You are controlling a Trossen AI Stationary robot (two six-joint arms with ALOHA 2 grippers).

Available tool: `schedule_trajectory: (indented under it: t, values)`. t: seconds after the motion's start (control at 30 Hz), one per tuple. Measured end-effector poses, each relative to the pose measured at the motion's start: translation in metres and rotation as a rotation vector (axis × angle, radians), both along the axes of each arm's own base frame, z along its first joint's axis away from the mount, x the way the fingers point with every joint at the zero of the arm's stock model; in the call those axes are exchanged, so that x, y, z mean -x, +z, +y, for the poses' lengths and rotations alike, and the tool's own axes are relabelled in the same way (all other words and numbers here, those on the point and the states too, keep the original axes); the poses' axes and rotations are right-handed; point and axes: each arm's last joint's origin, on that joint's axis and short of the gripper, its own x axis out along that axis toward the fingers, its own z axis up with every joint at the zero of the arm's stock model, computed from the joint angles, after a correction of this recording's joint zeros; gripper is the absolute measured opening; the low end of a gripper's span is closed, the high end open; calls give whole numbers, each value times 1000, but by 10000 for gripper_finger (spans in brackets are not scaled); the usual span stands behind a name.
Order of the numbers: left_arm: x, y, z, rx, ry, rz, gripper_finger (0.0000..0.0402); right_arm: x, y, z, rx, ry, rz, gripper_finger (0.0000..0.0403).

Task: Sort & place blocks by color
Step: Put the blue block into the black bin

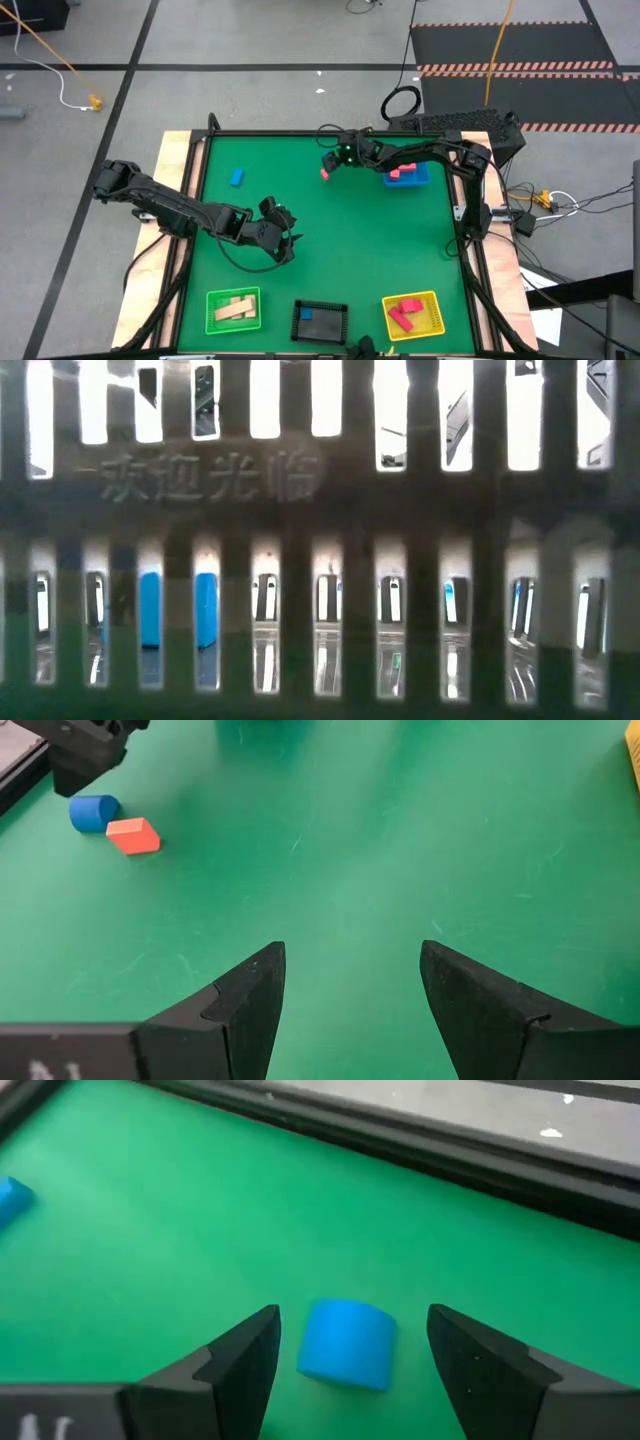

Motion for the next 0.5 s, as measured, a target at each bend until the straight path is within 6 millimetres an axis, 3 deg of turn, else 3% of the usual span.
schedule_trajectory:
  t: [0.5]
  values:
    - [-2,2,0,18,8,-34,234,-19,-19,3,101,26,134,247]
